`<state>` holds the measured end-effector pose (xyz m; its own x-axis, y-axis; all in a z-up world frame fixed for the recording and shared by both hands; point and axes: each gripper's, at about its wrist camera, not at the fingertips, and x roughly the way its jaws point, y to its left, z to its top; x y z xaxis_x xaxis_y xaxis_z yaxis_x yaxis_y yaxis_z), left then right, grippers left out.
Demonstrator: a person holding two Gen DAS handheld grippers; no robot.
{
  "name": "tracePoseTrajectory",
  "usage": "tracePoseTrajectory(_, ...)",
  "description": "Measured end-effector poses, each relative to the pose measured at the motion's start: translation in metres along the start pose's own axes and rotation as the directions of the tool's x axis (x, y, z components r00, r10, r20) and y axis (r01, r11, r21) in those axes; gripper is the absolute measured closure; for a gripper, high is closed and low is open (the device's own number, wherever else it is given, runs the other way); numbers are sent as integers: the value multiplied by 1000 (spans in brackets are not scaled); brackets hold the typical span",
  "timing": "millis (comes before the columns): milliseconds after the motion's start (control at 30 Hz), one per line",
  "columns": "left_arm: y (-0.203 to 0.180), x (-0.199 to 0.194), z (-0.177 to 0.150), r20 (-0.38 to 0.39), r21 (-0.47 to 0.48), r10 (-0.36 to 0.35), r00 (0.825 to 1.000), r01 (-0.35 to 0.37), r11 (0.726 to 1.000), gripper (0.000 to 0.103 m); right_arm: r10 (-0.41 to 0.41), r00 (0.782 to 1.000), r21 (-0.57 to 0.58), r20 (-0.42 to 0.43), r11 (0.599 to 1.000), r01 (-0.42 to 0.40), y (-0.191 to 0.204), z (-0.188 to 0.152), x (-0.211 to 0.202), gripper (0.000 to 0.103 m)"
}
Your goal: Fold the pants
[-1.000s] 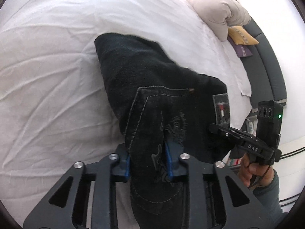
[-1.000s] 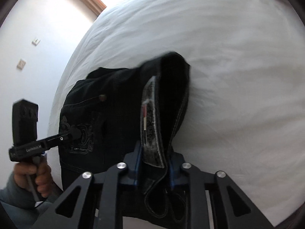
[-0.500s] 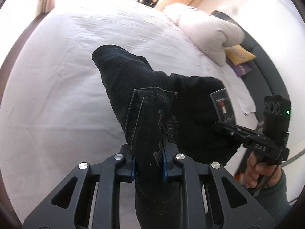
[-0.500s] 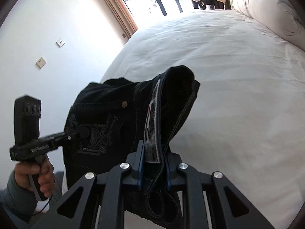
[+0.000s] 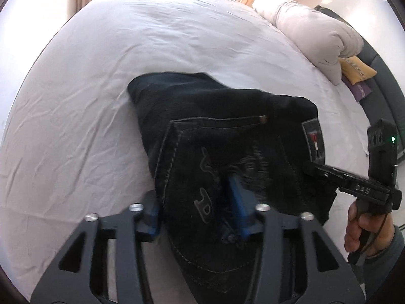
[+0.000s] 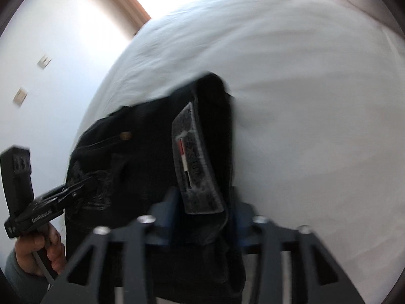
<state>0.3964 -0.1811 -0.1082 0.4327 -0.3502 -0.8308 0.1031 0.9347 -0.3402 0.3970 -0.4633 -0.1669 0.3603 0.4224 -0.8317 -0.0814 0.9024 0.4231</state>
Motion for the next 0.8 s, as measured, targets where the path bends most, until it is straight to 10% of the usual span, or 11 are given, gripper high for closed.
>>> tracePoseTrajectory(233,-15,-58,-20,147,-17,116,982,-115,993,3,-40,993,17,111,999,38,7,-34,-59,45)
tracePoseTrajectory(333,-36,-116,-37,317,15,168,933,-183,983,0,-92,965,-18,246,995,99,27,-45,-102,36)
tracePoseTrajectory(467,-75,-206,-67,587,39,230,776,-311,949,0,-142,859,-91,492,973,213,74,-62,-176,15)
tracePoseTrajectory(667,-128,-328,-115,845,-87,338,415,-517,852,0,-112,539,-94,835,936,339,139,-105,-300,0)
tracePoseTrajectory(733,-141,-358,-129,882,-104,326,340,-535,838,0,-116,450,-71,886,924,377,156,-116,-326,0)
tracePoseTrajectory(800,-148,-383,-140,905,-79,275,323,-508,858,0,-107,399,-62,911,919,388,170,-124,-346,0)
